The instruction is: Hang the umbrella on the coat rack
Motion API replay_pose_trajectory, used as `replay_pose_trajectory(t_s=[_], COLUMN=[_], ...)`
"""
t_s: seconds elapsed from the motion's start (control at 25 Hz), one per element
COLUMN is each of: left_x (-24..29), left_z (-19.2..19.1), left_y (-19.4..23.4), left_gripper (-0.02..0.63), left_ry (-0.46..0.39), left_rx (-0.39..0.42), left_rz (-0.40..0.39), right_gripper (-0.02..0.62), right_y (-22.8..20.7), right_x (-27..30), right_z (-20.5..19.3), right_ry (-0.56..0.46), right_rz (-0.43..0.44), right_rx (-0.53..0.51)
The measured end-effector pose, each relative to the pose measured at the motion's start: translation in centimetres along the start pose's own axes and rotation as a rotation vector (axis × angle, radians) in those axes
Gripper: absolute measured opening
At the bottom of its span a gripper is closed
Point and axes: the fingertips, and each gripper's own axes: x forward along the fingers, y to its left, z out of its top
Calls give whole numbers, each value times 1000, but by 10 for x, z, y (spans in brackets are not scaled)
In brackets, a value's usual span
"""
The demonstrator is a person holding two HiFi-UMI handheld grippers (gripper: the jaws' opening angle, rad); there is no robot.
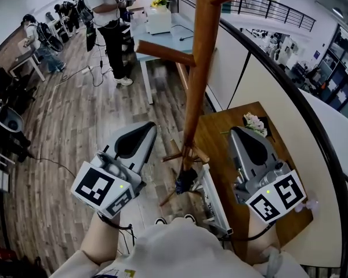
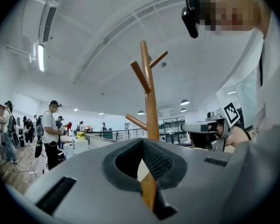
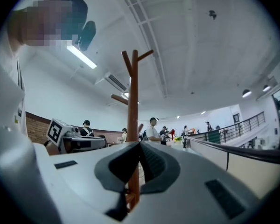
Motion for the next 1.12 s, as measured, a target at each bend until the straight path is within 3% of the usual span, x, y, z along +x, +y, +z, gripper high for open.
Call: replay_pose_trajectory(t_s=[0.12,0.32,0.6,0.76,1.12], left_x=[-11,-23,-31,-31,-27], left_z=[9,-6,-44,-67,-98], left_y=[2,4,7,-5,-21], left_gripper=[2,2,3,3,3], left_ry=[-15,31,118,132,186], left_rx=[3,37,22,-22,-58], left_rz=[6,43,68,43,19], right_gripper=[5,4,5,3,3], right_y=[4,2,4,2,17], right_x=[-9,-22,-24,-30,-25], right_z=[14,17,-18,-47,-95], right_ry=[-25,-61,16,50,161], right_rz=[-1,-27,-40,-50,2], right_rx=[-15,-22,17,59,154])
